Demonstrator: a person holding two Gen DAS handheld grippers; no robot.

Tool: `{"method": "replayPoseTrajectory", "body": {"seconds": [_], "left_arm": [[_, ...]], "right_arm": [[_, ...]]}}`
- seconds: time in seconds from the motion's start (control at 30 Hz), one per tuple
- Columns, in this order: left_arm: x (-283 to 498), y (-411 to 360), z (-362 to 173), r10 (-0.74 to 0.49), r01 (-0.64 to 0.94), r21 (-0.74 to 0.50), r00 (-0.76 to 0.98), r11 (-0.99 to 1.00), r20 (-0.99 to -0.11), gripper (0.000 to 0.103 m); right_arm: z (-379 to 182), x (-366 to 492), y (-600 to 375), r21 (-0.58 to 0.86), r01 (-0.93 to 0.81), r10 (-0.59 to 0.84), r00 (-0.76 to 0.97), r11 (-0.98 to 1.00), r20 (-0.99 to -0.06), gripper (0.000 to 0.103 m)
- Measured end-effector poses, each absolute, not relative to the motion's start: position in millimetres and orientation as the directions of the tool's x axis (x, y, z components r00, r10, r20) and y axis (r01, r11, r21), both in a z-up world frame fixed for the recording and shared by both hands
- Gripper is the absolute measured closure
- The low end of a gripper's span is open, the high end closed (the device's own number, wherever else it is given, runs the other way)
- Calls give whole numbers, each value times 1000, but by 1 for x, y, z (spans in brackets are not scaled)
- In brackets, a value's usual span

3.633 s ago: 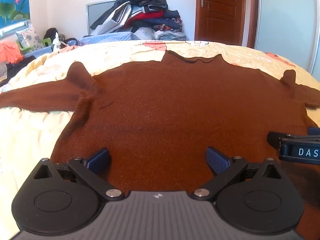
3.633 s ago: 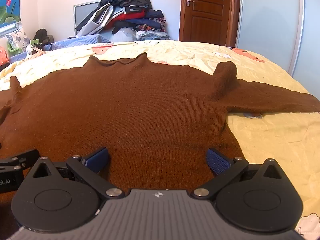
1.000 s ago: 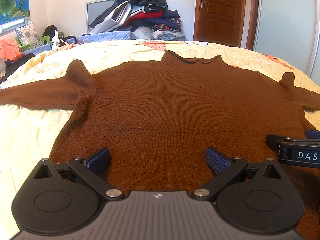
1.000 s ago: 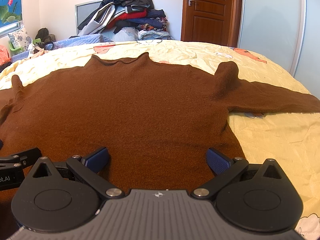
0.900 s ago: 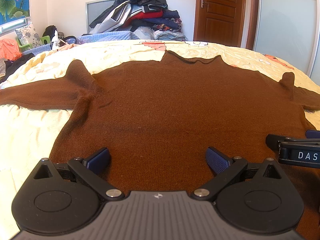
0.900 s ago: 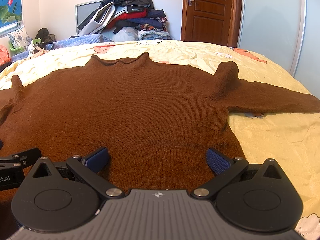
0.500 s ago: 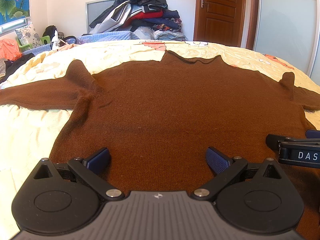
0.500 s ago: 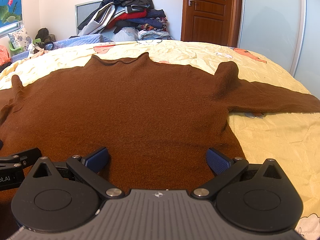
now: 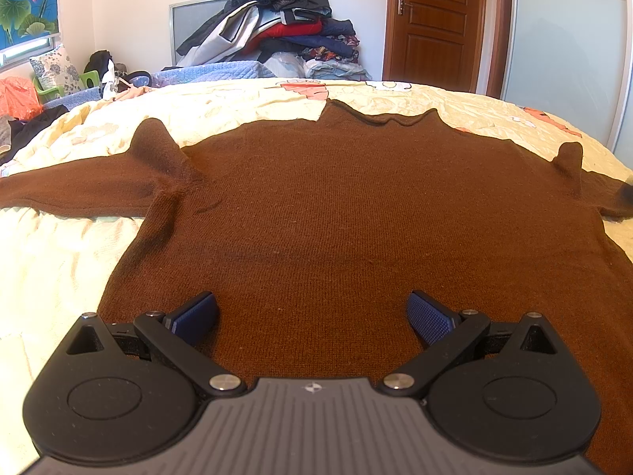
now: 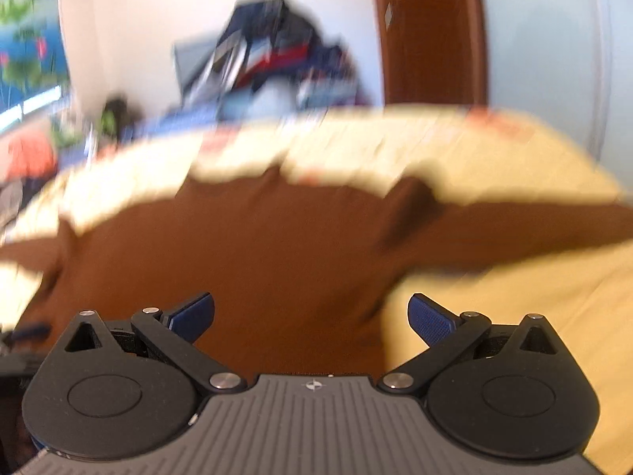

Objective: Fold small clothes
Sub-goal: 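Grasp the cuff of the sleeve ahead of the right gripper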

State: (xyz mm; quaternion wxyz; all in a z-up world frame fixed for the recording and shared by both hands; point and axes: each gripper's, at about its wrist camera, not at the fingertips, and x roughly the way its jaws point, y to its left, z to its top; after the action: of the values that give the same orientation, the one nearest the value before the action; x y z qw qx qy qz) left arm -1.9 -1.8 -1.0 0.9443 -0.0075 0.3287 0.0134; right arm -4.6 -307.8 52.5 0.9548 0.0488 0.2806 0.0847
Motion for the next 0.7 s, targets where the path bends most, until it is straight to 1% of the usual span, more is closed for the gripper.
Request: {"method": "replayPoseTrajectory", "body": {"seconds": [0.03, 0.07, 0.13, 0.2, 0.23, 0.33, 0.37, 0.43, 0.47, 0.5, 0.67, 0.7], "left_arm": [[-2, -2, -1, 20, -30, -6, 784, 1000, -621, 0], [-2, -2, -1, 20, -30, -5, 783, 1000, -621, 0], [-2, -2, -1, 20, -30, -7, 784, 1000, -621, 0], [-2, -2, -1, 19, -30, -7, 784, 1000, -621, 0], [-2, -2, -1, 20, -30, -6, 784, 1000, -621, 0], [-2, -2, -1, 20, -31, -6, 784, 1000, -621, 0], [-2, -2, -1, 20, -31, -6, 783, 1000, -621, 0], [-2, -2, -1, 21, -31, -5, 783, 1000, -621, 0], [-2, -2, -1, 20, -30, -6, 783, 1000, -621, 0], [-2, -2, -1, 20, -30, -6, 783, 1000, -621, 0], [-2, -2, -1, 21, -31, -6, 783, 999, -621, 0], [-2, -2, -1, 20, -30, -6, 783, 1000, -621, 0]], "right_arm": [[60, -4, -328, 124, -118, 165, 853, 985, -496, 0], [65, 0, -352, 127, -92, 143, 862, 988, -486, 0], [69, 15, -401, 206, -18, 121, 857, 978, -501, 0], [65, 28, -465, 347, 138, 63, 858, 928, -510, 0], [60, 31, -499, 446, 214, 44, 864, 869, -501, 0], [32, 40, -587, 725, 309, 78, 891, 616, -447, 0], [23, 43, -605, 765, 335, 73, 893, 550, -444, 0], [6, 49, -634, 792, 403, 26, 885, 458, -465, 0], [-1, 53, -644, 790, 433, 4, 876, 433, -483, 3], [-5, 55, -650, 800, 427, -4, 883, 421, -469, 7], [-8, 78, -650, 773, 423, -20, 882, 472, -471, 8], [-7, 84, -652, 767, 424, -28, 882, 483, -470, 13]]}}
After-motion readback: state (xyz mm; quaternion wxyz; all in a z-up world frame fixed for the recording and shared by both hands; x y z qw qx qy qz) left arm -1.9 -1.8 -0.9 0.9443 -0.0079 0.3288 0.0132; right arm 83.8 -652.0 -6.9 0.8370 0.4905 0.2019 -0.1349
